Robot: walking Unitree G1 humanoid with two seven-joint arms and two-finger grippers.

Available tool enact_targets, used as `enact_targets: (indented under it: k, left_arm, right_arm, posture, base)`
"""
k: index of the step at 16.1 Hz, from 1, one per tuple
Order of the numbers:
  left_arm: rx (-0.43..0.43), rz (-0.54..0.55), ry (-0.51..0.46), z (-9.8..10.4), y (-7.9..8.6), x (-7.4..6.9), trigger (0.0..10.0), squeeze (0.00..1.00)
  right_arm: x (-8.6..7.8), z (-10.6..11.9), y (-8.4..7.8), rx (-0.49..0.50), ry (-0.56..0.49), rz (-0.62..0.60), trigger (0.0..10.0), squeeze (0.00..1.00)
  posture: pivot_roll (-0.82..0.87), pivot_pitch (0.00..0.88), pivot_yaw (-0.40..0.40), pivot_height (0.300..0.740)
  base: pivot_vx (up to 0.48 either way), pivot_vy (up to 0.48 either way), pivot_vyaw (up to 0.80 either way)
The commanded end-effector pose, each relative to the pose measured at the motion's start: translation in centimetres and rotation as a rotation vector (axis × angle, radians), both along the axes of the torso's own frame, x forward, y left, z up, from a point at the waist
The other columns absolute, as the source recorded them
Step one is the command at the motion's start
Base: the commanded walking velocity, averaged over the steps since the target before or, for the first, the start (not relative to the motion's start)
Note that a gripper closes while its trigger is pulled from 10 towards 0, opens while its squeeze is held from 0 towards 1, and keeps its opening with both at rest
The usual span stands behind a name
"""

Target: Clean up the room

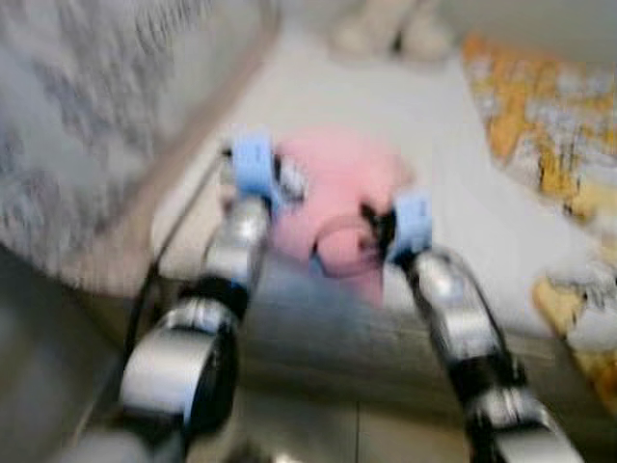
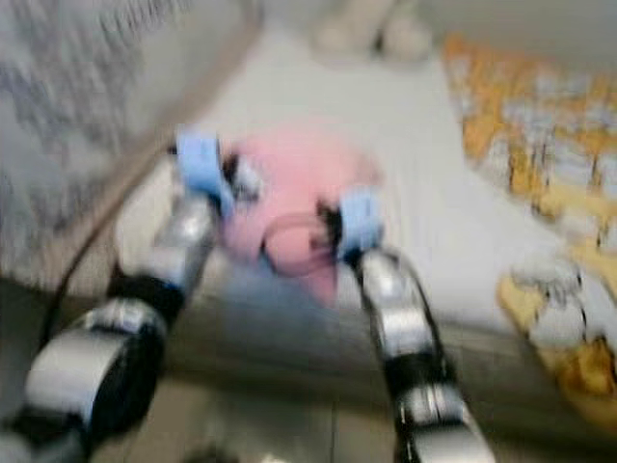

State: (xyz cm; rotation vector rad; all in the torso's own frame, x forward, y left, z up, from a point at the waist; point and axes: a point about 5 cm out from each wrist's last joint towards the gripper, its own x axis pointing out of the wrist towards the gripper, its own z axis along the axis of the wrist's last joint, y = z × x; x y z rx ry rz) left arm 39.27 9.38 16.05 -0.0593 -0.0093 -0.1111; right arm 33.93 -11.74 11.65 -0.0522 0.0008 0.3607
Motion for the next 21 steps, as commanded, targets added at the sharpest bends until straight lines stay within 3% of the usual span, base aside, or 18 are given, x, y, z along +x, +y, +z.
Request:
enact_targets:
  k: [1, 16, 18, 19, 21]
  left_arm:
    - [-0.008, -0.019, -0.06, 1.8, -0.9, 0.4, 10.0, 0.0]
    - [-0.042, 0.033, -0.05, 2.0, -0.2, 0.6, 10.0, 0.0]
    - [-0.066, 0.093, -0.003, 1.6, -0.1, 0.9, 10.0, 0.0]
    - [-0.058, 0.107, 0.009, 1.3, 0.0, 0.9, 10.0, 0.0]
    - [-0.089, 0.12, 0.083, -0.1, -0.6, 0.6, 10.0, 0.0]
  right_arm:
    - [0.0, 0.4, -2.1, 0.0, -0.02, -0.076, 10.0, 0.0]
    - [-0.6, 0.0, -2.7, -0.05, 0.006, -0.071, 10.0, 0.0]
    - [1.8, -0.5, -3.1, -0.2, 0.105, 0.007, 10.0, 0.0]
    - [2.5, -0.3, -3.1, -0.225, 0.115, 0.009, 10.0, 0.0]
    - [3.0, -0.8, -3.1, -0.347, 0.138, 0.028, 10.0, 0.0]
  posture:
    - [-0.01, 0.0, -0.026, 0.74]
    - [-0.01, 0.0, -0.03, 0.74]
    - [-0.03, 0.029, -0.044, 0.74]
    - [-0.04, 0.045, -0.05, 0.74]
    - [-0.05, 0.088, -0.069, 0.74]
  base:
    - [0.469, 0.0, 0.49]
    - [0.48, 0.0, 0.47]
    - [0.0, 0.0, 0.0]
    - [0.0, 0.0, 0.0]
    - [0.0, 0.0, 0.0]
